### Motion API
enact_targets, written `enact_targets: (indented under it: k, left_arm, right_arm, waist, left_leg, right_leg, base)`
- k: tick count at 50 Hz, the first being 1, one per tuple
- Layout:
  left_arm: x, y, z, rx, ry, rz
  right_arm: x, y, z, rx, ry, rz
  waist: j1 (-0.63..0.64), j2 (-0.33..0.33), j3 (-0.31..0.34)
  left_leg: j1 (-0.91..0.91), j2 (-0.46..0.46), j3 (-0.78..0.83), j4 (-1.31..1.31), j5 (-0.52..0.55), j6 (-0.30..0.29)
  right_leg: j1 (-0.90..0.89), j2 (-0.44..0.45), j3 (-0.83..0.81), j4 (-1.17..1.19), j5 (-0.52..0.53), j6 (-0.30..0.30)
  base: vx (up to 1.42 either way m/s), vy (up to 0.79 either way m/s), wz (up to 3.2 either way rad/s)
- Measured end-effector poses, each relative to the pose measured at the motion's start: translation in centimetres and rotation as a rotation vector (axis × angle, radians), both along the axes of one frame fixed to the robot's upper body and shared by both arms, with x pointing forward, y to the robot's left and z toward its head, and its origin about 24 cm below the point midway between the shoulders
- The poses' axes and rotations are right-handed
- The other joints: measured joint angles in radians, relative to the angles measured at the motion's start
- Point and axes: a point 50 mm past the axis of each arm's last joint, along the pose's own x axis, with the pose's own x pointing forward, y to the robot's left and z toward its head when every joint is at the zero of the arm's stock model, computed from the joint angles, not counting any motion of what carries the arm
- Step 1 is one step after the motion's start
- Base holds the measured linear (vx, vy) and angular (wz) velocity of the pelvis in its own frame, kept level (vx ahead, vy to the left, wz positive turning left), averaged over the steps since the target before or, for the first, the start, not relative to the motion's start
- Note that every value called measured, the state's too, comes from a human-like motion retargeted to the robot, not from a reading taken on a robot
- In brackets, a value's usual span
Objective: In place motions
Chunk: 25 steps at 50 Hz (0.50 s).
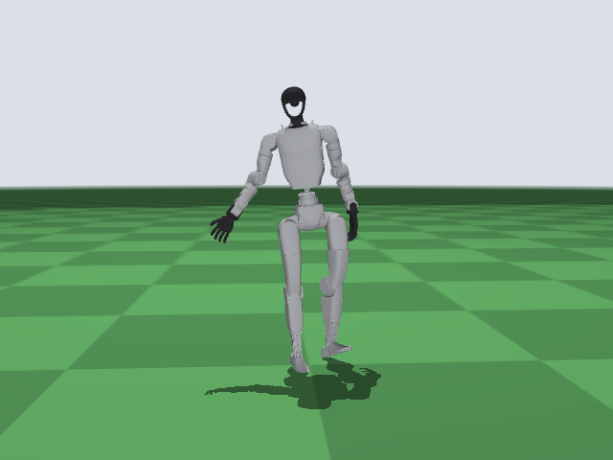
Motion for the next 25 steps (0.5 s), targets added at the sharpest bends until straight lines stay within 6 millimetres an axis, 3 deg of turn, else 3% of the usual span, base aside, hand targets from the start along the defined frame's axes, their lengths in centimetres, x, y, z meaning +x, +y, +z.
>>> enact_targets:
  k: [5,11,15,20,25]
  left_arm:
    - [0.9,0.5,-0.1,0.016,-0.026,-0.008]
    - [1.2,0.7,-0.1,0.025,-0.042,-0.009]
    - [1.0,0.7,-0.1,0.025,-0.035,-0.007]
    - [0.2,0.4,0.0,0.013,-0.018,0.003]
    - [-0.6,-0.1,0.2,-0.003,-0.006,0.004]
  right_arm:
    - [-3.6,-2.0,0.1,-0.144,0.106,-0.082]
    - [-9.8,-1.1,-2.1,-0.145,0.272,-0.126]
    - [-14.6,1.1,-4.0,-0.054,0.360,0.038]
    - [-19.4,5.7,-6.0,0.184,0.414,0.384]
    - [-21.3,9.9,-7.1,0.388,0.481,0.701]
  waist:
    - [0.004,-0.006,0.008]
    - [0.008,-0.019,0.006]
    - [0.010,-0.032,0.001]
    - [0.007,-0.047,-0.005]
    - [-0.010,-0.054,-0.004]
  left_leg:
    - [-0.005,-0.003,-0.009,0.004,-0.001,0.002]
    - [-0.006,-0.005,-0.016,0.006,-0.004,0.006]
    - [-0.003,-0.007,-0.018,0.004,-0.006,0.009]
    - [0.007,-0.009,-0.017,-0.006,-0.005,0.013]
    - [0.020,-0.013,-0.003,-0.015,-0.006,0.017]
  right_leg:
    - [0.000,-0.005,-0.007,0.002,-0.004,0.001]
    - [0.002,-0.008,-0.017,0.005,-0.010,0.004]
    - [0.006,-0.010,-0.025,0.004,-0.013,0.006]
    - [0.012,-0.010,-0.034,0.005,-0.014,0.010]
    - [0.014,-0.010,-0.027,0.006,-0.011,0.015]
  base:
    - [0.00,0.00,0.00]
    - [0.00,0.00,0.00]
    - [0.07,-0.02,0.04]
    - [0.07,-0.02,-0.01]
    - [0.02,0.04,-0.10]
